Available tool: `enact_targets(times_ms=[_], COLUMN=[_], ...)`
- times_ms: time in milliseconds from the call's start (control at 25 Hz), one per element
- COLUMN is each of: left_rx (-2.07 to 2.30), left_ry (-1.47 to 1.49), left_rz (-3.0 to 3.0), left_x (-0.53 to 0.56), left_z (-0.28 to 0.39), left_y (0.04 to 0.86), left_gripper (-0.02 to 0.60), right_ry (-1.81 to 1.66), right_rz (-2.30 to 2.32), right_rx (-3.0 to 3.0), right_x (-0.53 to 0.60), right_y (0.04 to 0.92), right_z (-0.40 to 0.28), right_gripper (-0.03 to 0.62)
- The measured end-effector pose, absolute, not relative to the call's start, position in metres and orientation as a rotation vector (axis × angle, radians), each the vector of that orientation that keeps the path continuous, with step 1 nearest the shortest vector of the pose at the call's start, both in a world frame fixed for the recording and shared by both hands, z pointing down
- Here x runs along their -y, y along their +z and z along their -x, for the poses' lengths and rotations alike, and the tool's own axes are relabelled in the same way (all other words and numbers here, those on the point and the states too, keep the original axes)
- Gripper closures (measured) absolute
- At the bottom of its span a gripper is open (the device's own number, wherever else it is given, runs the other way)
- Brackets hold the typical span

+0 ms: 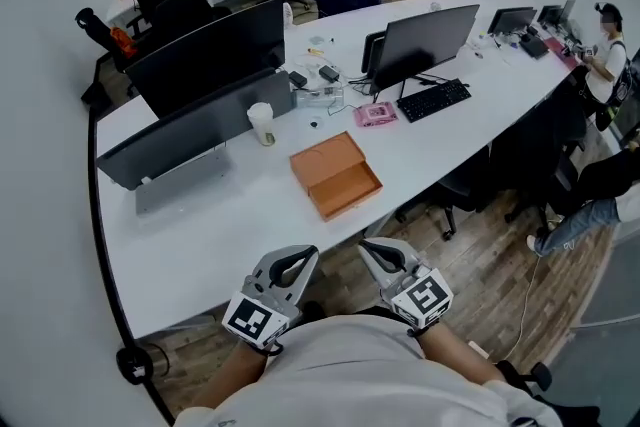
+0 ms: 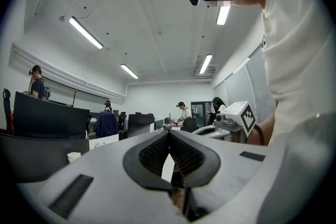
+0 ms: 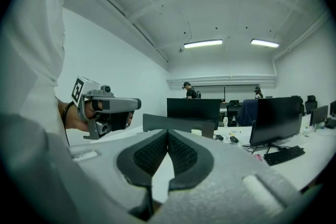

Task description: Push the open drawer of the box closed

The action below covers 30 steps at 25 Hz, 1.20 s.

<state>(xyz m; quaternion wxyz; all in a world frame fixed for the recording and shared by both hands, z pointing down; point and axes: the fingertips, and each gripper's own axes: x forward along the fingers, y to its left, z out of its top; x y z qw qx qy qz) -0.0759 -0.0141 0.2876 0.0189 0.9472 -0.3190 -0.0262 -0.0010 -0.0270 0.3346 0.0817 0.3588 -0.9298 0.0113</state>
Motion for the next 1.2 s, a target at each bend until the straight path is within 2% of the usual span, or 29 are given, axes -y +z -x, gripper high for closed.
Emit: enact_targets(times_ms=[520, 1200], left_rx=[0.989, 0.945], left_ry=[-0.074, 0.011], left_rz=[-2.914, -2.925], left_x=[0.055, 0.139], left_z=[0.103, 0.062], left_y=[0.305, 0.317], left_gripper=[0.581, 0.581], right_ry=[0.073, 0.169], right_rz=[-1.097, -1.211], right_rx=[2.761, 2.725], right_x=[0.065, 0.159], right_y=[0.355, 0.379], right_z=[0.021, -0.038], right_gripper=[0.591, 0.591])
